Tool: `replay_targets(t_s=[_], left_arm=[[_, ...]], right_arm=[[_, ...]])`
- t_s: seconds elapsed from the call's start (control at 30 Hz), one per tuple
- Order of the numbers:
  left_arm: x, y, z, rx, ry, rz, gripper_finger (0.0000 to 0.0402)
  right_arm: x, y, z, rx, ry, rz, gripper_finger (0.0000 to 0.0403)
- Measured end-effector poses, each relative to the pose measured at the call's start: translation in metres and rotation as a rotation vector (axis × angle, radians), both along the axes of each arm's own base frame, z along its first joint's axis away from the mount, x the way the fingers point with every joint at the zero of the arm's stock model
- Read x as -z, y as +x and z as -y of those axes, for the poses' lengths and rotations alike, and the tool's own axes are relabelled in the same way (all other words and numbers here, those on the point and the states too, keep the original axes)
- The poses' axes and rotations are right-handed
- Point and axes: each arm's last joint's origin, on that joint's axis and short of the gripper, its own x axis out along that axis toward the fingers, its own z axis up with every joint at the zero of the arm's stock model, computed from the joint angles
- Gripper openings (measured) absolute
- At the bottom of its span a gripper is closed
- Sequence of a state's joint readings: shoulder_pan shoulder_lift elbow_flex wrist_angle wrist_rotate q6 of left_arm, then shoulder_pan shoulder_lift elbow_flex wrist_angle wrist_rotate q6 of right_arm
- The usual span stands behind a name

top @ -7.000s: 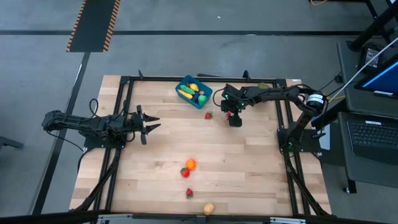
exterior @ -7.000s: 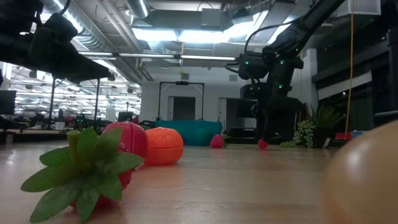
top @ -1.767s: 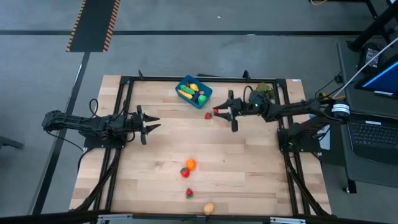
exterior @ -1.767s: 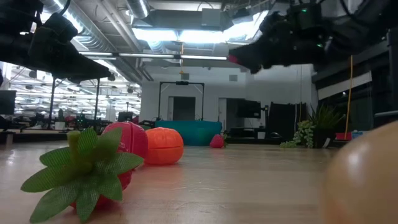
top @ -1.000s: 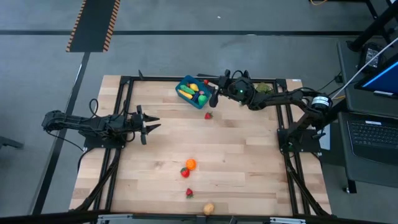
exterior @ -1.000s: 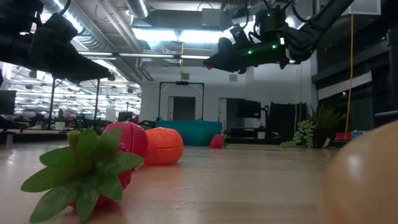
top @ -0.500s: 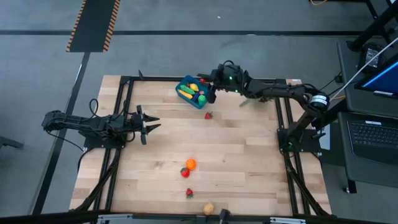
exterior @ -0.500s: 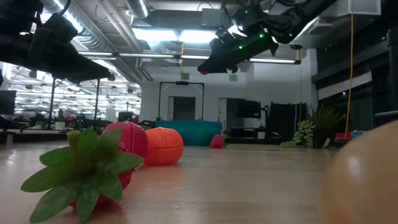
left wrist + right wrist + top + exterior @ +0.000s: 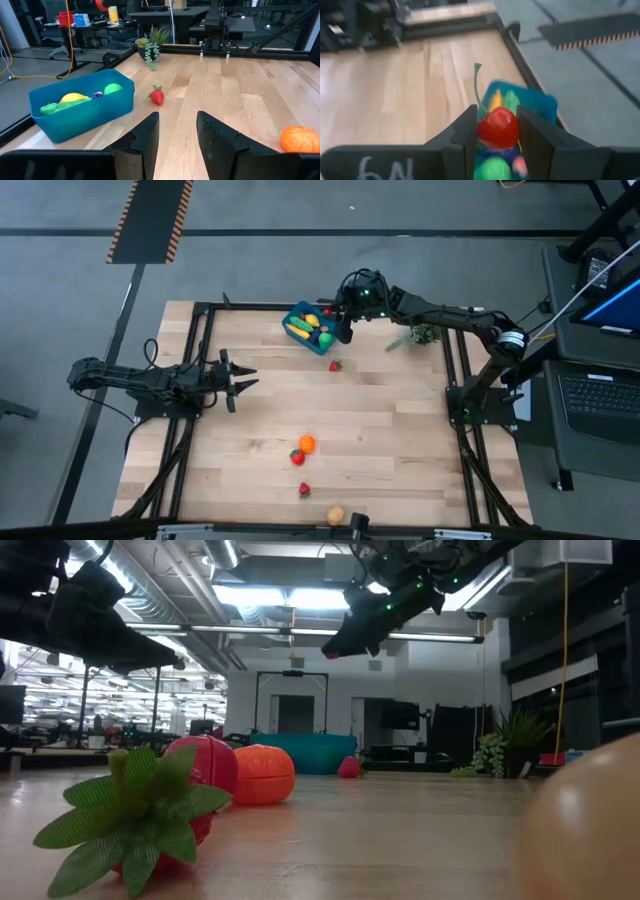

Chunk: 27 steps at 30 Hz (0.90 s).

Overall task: Pick and placing Produce into tupperware
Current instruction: Put the red cherry into the blue bin

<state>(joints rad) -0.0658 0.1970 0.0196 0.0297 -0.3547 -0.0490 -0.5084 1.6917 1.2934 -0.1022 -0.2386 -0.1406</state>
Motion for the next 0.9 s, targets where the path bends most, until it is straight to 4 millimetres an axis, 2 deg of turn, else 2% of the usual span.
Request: replay_targets(t_s=[0.37, 0.67, 0.9], left_arm=[[0.000, 0.000, 0.000, 0.000, 0.000, 0.000, 0.0124], [0.000, 0.000, 0.000, 0.000, 0.000, 0.000, 0.0124], [0.000, 0.000, 0.000, 0.000, 0.000, 0.000, 0.0124]], right_arm=[[0.041, 0.010, 0.019, 0.000, 0.098, -0.126, 0.0118], [0.042, 0.039, 0.046, 0.007, 0.137, -0.290, 0.0118], [0.047, 0.048, 0.069, 0.047, 0.151, -0.382, 0.0118]])
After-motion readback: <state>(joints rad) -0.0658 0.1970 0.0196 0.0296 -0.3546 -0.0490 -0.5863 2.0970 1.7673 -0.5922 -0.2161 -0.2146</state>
